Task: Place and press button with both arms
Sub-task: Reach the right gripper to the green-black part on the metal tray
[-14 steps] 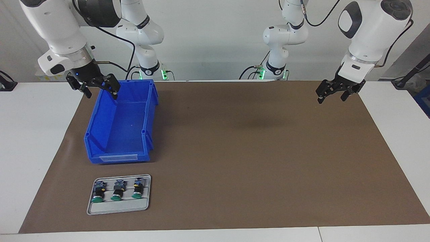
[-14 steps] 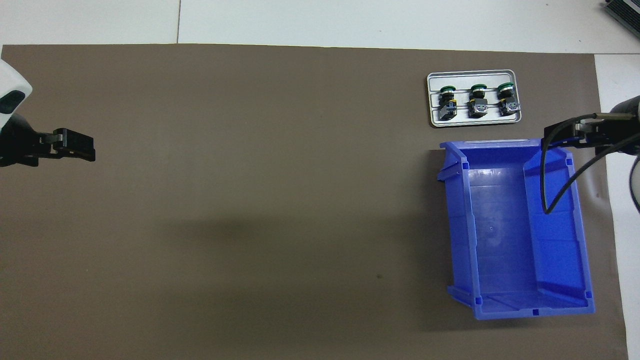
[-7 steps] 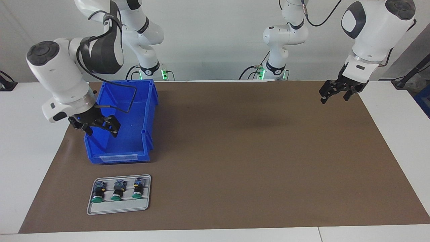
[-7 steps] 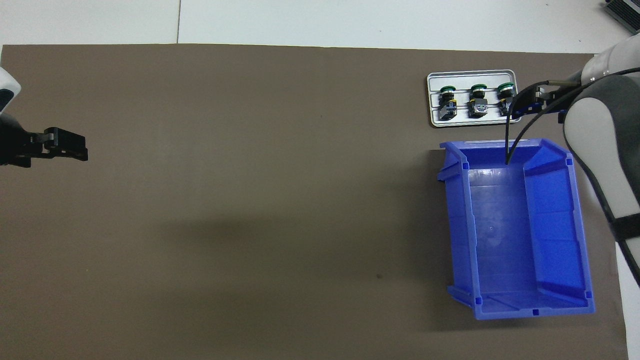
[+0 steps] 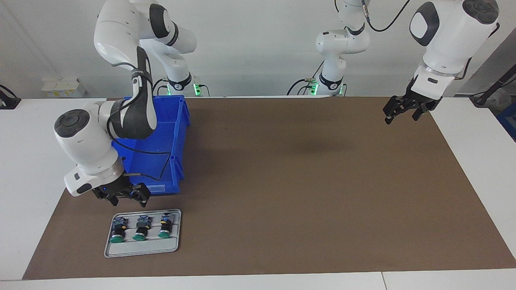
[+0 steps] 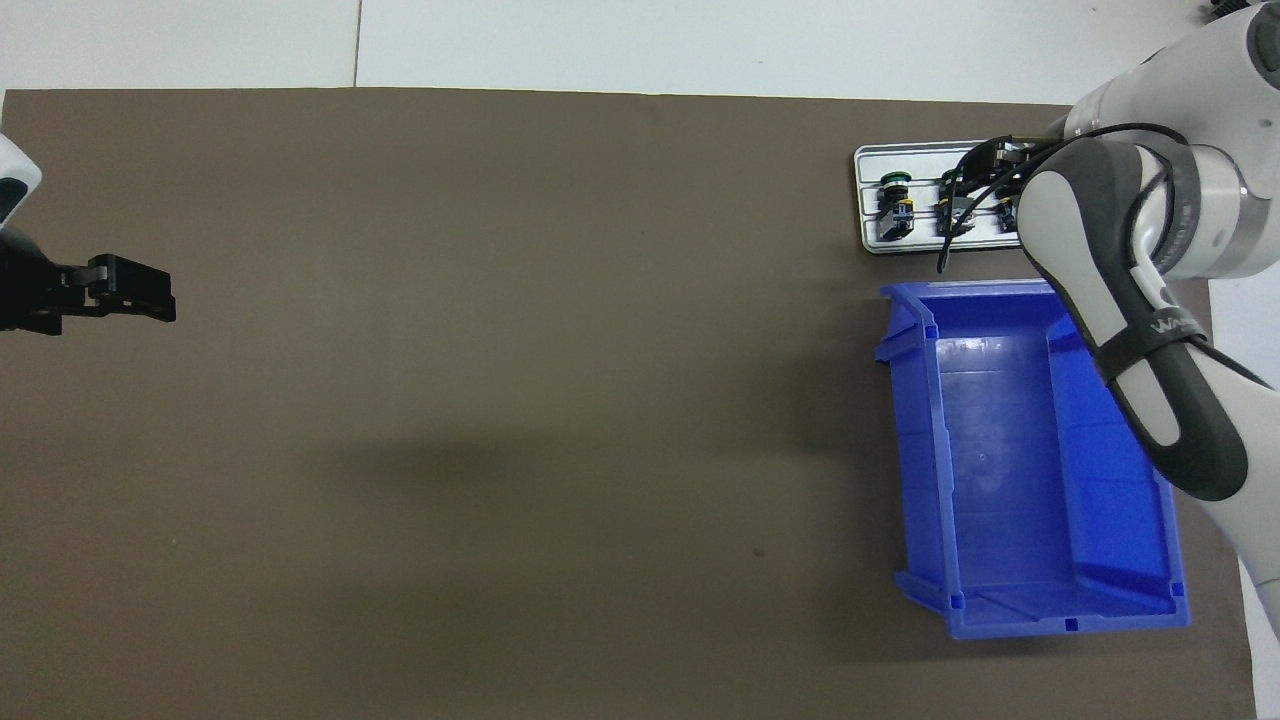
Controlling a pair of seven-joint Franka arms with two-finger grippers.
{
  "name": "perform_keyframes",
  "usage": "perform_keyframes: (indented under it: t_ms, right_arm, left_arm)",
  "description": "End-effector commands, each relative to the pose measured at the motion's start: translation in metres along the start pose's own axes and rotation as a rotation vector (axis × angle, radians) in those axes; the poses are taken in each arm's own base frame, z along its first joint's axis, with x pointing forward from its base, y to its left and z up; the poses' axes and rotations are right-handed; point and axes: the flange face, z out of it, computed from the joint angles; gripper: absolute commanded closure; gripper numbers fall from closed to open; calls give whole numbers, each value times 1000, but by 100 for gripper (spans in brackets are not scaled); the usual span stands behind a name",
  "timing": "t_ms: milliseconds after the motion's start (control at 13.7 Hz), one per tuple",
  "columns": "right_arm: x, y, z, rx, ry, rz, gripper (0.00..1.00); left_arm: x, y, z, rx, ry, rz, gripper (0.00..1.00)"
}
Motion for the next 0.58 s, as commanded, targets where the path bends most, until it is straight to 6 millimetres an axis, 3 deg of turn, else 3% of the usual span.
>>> perform_keyframes:
  t_ms: [0,365,511]
  right_arm:
    - [13,2,33,10,13,-40,5]
    - [14,2,73,11,12,-60,6]
    - [16,6,78,13,36,-77,7]
  left_arm:
    - [-8,-3,-2,5,2,-14,0]
    - [-9,-3,-2,5,2,-13,0]
    - [-8,-3,-2,5,2,-14,0]
